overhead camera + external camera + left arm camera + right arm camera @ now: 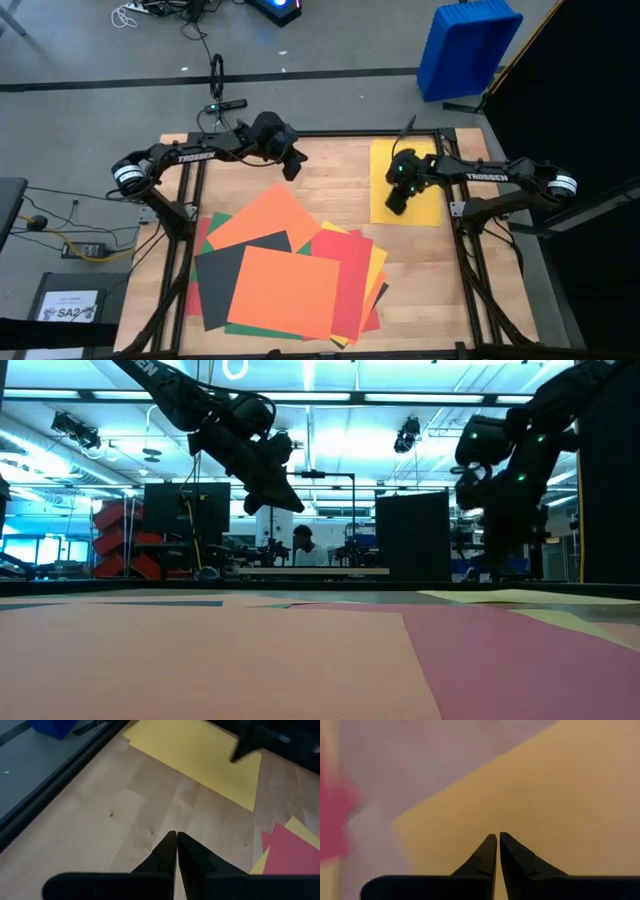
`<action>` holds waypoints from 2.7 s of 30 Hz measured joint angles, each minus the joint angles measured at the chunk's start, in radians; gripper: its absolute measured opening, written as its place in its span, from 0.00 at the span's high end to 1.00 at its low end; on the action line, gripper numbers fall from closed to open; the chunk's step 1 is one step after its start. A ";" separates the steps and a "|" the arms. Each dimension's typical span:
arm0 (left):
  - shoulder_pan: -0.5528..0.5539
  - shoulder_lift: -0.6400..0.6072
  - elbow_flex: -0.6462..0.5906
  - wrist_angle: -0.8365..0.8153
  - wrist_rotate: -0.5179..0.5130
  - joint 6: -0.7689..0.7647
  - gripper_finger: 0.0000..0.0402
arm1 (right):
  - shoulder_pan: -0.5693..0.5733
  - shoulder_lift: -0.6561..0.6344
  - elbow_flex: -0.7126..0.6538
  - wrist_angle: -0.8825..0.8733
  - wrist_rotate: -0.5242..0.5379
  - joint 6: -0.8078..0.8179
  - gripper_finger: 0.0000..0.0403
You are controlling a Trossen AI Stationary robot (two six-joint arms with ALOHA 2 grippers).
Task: Organize paper
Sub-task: Stack the yellow colored paper on top of the yellow colored paper
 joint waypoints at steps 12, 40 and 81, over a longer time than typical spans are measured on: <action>0.000 0.000 0.000 -0.004 0.002 0.018 1.00 | 0.266 0.021 -0.001 -0.114 -0.050 0.258 1.00; 0.000 0.000 0.001 0.023 0.007 0.026 1.00 | 0.208 0.086 0.000 -0.479 0.104 0.640 1.00; 0.000 0.000 0.001 0.022 0.008 0.041 1.00 | 0.121 0.208 -0.002 -0.501 0.115 0.734 1.00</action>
